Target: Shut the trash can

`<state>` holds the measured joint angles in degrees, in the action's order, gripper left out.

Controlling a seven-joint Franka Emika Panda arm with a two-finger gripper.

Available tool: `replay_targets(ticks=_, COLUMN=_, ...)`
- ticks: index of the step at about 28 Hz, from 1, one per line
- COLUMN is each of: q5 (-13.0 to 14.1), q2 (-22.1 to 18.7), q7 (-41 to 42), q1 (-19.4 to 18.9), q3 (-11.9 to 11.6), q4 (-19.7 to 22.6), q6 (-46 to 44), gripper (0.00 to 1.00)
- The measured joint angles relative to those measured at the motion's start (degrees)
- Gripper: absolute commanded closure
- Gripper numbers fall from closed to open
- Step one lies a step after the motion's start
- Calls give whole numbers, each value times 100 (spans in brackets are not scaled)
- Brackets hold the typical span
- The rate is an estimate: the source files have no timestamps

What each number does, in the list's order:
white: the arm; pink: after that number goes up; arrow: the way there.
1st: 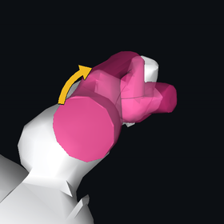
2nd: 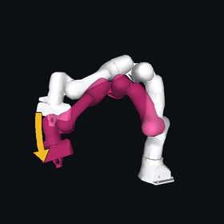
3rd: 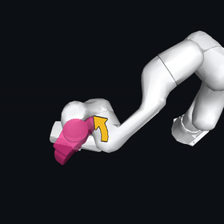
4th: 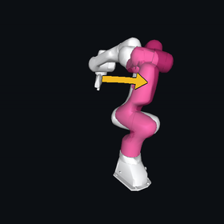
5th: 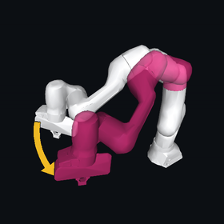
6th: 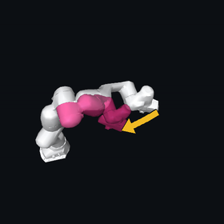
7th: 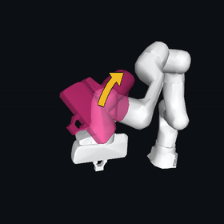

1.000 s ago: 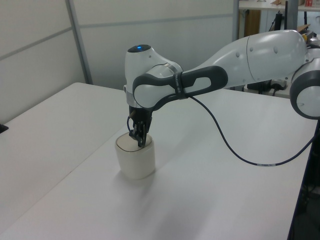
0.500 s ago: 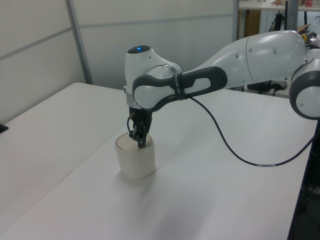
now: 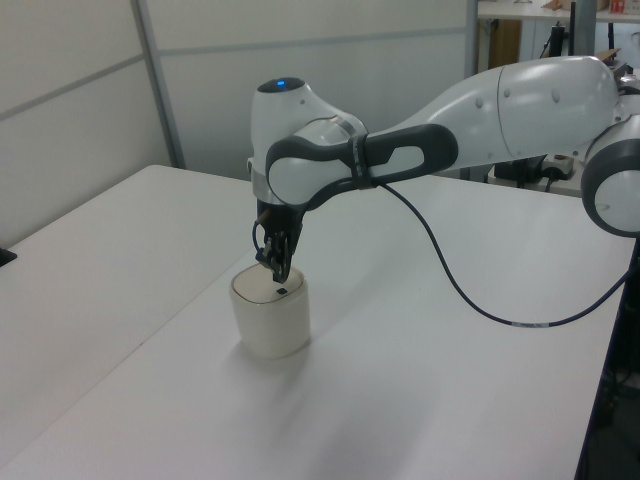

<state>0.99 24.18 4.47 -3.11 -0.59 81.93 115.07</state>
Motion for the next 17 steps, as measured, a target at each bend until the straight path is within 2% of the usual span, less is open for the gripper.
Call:
replay_targets(ticks=2, q5=20, q2=-54, q7=0, q1=5, q3=-10, q4=-46, q6=-58, gripper=100)
replay_targets(ticks=3, q5=26, q2=-88, q7=0, q1=7, q3=-15, q4=-62, q6=-111, gripper=96)
replay_targets(ticks=17, q5=27, q2=-435, q7=-1, q1=13, q3=-200, q4=-92, q6=-1034, gripper=96)
